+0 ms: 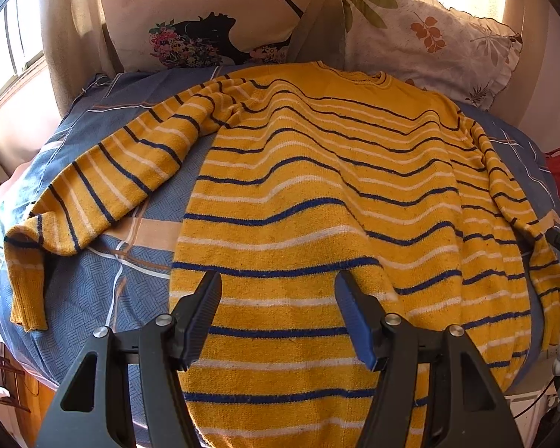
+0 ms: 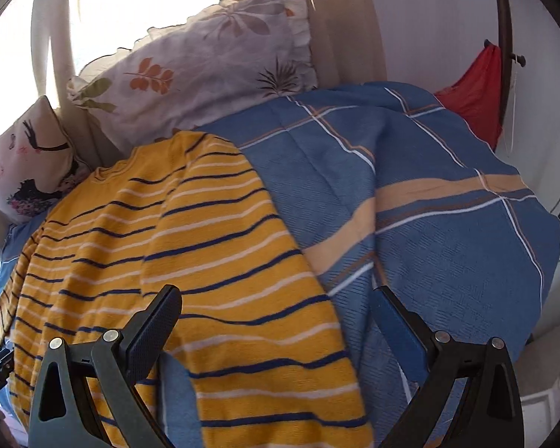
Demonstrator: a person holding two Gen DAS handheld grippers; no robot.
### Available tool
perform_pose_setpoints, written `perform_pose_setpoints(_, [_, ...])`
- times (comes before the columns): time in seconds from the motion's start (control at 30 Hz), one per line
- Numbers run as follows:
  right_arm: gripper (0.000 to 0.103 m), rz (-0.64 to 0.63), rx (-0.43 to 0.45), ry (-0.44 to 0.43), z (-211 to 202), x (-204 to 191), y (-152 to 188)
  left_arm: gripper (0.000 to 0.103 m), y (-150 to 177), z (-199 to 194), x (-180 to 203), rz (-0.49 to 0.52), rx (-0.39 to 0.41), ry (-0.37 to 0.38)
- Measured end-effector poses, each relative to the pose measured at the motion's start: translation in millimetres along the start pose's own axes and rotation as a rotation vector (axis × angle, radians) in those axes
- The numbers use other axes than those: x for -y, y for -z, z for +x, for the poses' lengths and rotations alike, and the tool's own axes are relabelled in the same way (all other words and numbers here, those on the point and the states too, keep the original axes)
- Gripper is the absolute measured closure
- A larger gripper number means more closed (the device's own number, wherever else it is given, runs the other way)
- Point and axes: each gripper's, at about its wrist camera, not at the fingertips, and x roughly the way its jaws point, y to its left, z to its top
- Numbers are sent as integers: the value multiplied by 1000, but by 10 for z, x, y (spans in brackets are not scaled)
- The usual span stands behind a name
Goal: Fold small clothes
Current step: 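Grasp the sweater sleeve with the right gripper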
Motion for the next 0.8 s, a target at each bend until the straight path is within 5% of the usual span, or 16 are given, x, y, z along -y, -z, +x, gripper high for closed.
perform_pose_setpoints(0.1, [5,-12,-62,-49,117,14,96,41,-5,-5,-15,-9,-2,3])
perform_pose_setpoints(0.2, [40,-69,-64,-100,71,-57,150,41,-9,-12,-16,-13,-3,4])
perform_pose_setpoints(0.23, [63,-69,-72,-131,51,-61,147,41,-10,-13,-21,-12,-2,4])
perform_pose_setpoints(0.27, [74,-59,-70,-136,33,-27,120,41,-10,-13,-23,-12,-2,5])
perform_pose_setpoints(0.33, [84,-54,-46,-86,6,66,23,41,-14,-20,-27,-13,-1,5])
perform_pose_setpoints(0.4, [94,-58,9,76,-7,198,-125,41,-19,-28,-30,-17,0,6])
perform_pose_setpoints(0.5, [94,-116,148,434,-46,343,-344,41,-21,-32,-37,-23,-1,7])
perform_pose_setpoints(0.53, [93,-114,158,495,-51,389,-397,41,-22,-32,-44,-25,-2,7])
perform_pose_setpoints(0.6, [91,-45,130,352,-106,481,-443,41,-26,-24,-61,-34,-3,3])
perform_pose_setpoints(0.63, [75,-18,103,217,-119,488,-422,41,-31,-18,-69,-40,-4,4])
perform_pose_setpoints(0.67, [46,-3,64,93,-99,467,-380,41,-35,-12,-71,-43,-5,7])
perform_pose_setpoints(0.7, [33,3,16,-10,-63,432,-319,41,-38,-5,-69,-44,-5,8])
perform_pose_setpoints(0.8, [27,3,-73,-158,70,299,-108,41,-37,27,-43,-39,-14,10])
